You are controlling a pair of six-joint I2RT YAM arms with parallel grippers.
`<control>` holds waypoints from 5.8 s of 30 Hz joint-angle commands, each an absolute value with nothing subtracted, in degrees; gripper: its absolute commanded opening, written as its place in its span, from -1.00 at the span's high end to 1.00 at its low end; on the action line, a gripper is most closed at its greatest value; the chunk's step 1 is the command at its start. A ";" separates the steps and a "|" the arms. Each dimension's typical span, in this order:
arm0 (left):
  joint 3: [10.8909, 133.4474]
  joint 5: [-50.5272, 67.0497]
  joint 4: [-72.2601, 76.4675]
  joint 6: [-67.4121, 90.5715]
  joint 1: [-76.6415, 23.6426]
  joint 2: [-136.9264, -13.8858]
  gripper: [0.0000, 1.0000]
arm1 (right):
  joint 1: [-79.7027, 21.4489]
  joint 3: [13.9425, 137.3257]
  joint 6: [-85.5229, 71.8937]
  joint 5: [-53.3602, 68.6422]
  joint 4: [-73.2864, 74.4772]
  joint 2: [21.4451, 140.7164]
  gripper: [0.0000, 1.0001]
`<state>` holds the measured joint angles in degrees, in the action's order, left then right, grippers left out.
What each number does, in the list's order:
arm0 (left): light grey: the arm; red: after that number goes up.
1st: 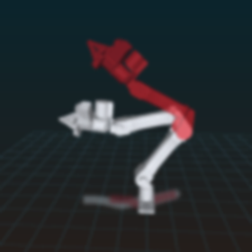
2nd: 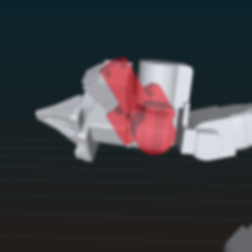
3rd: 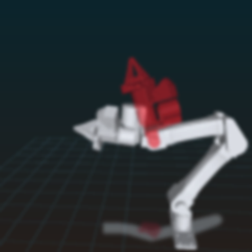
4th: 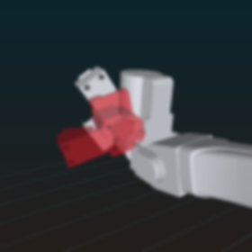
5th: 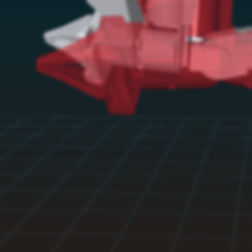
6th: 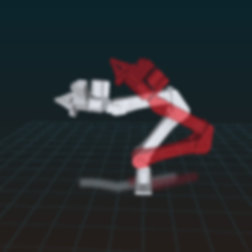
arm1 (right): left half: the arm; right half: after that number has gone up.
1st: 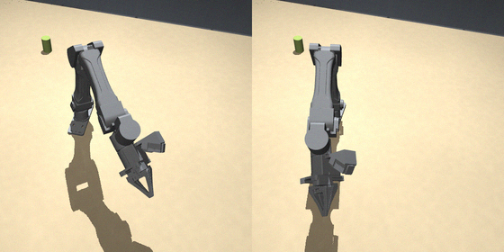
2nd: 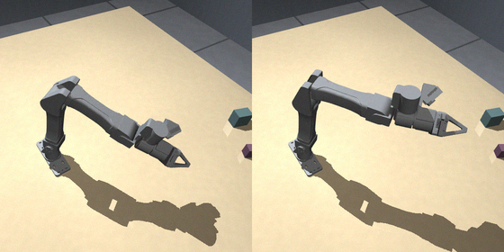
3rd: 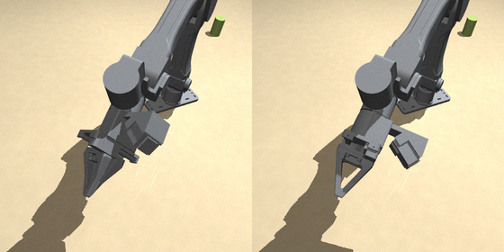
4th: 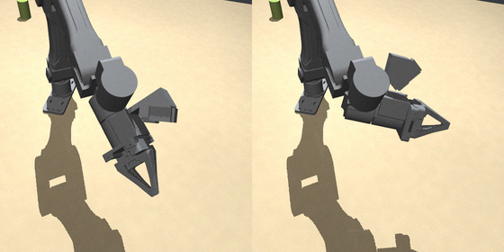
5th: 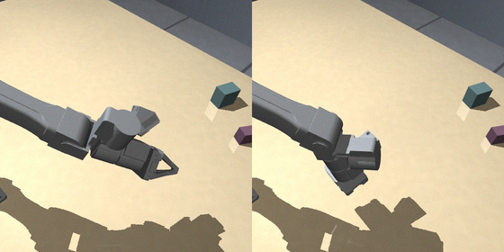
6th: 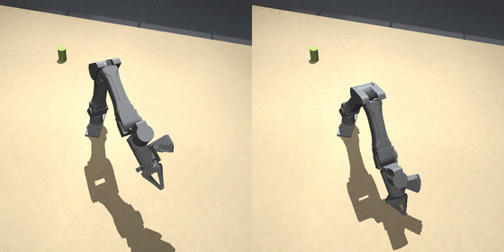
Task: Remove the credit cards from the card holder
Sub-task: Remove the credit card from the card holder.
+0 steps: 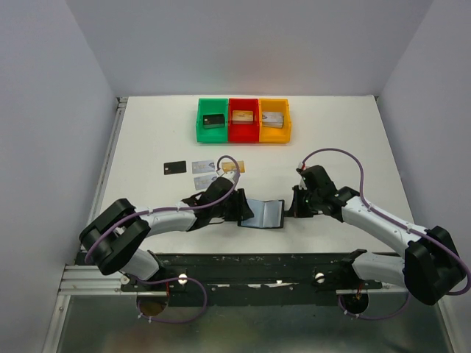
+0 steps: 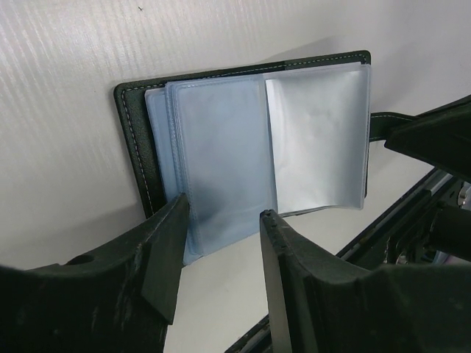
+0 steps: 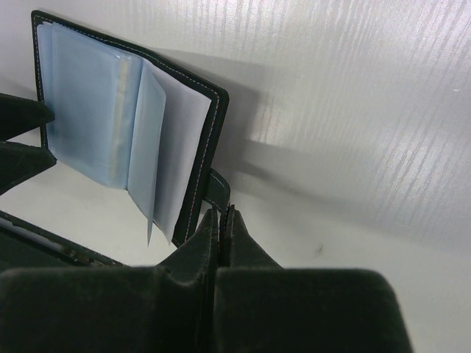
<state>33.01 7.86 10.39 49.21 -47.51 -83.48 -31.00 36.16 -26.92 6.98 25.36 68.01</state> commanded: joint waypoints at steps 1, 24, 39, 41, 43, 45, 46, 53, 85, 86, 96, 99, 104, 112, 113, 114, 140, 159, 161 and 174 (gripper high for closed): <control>34.28 6.42 9.84 48.25 -48.60 -84.46 -0.08 | -30.67 37.18 -26.54 8.17 25.40 68.20 0.99; 34.45 11.16 16.17 48.25 -50.45 -85.43 -0.07 | -30.67 37.00 -26.72 9.40 25.14 68.38 0.99; 40.68 15.38 16.79 44.83 -53.96 -89.38 -0.07 | -30.67 37.26 -26.81 8.79 25.49 68.91 0.99; 42.35 16.26 16.61 44.21 -54.84 -90.52 -0.07 | -30.67 37.35 -26.54 8.53 25.84 68.82 0.99; 43.85 17.40 16.44 43.60 -55.54 -91.66 -0.07 | -30.67 37.18 -26.54 8.26 26.01 68.73 0.99; 45.61 18.63 15.82 42.98 -56.16 -92.89 -0.06 | -30.67 37.00 -26.54 8.09 26.10 68.64 0.99; 46.22 19.07 15.56 42.72 -56.42 -93.34 -0.07 | -30.67 36.91 -26.46 7.91 26.19 68.64 0.99; 42.73 16.27 15.82 41.92 -56.34 -87.29 -0.08 | -30.67 36.30 -26.37 7.47 26.28 68.64 0.99; 31.11 8.35 11.78 46.41 -48.34 -81.74 -0.40 | -30.67 35.51 -26.37 7.56 25.31 69.17 0.99; 31.20 8.52 11.95 46.41 -48.43 -81.91 -0.40 | -30.50 35.68 -26.28 7.56 25.31 69.26 0.99; 31.03 5.29 10.30 46.67 -48.60 -79.82 -0.40 | -30.59 35.86 -26.45 7.73 25.14 69.52 0.99; 30.41 0.72 7.48 46.41 -48.60 -75.95 -0.40 | -30.76 35.77 -26.46 7.73 25.31 69.35 0.99; 30.76 -0.27 7.47 45.53 -48.69 -73.91 -0.40 | -30.59 35.86 -26.46 7.65 25.22 69.52 0.99; 31.38 2.90 10.55 45.44 -50.36 -77.34 -0.40 | -30.67 35.95 -26.46 7.82 25.22 69.43 0.99; 31.64 3.34 10.89 45.35 -50.54 -77.78 -0.40 | -30.67 35.95 -26.46 7.82 25.22 69.43 0.99; 31.64 3.69 11.16 45.44 -50.71 -78.13 -0.40 | -30.67 35.86 -26.46 7.82 25.22 69.43 0.99; 32.61 7.38 13.44 45.79 -52.38 -83.41 -0.36 | -30.67 35.51 -26.63 8.52 24.87 69.52 0.99; 36.12 9.05 13.54 43.86 -54.67 -84.82 -0.36 | -30.59 35.77 -26.45 8.44 25.40 69.17 0.99; 36.56 9.23 13.45 43.68 -54.67 -84.99 -0.35 | -30.67 35.68 -26.54 8.44 25.40 69.17 0.99; 42.36 14.15 16.52 42.10 -57.30 -90.61 -0.34 | -30.67 36.03 -27.60 5.90 28.55 67.59 0.37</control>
<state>40.16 11.03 14.00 43.16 -56.29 -88.29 -31.00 36.14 -27.22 8.23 25.61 69.06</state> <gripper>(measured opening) 0.674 0.226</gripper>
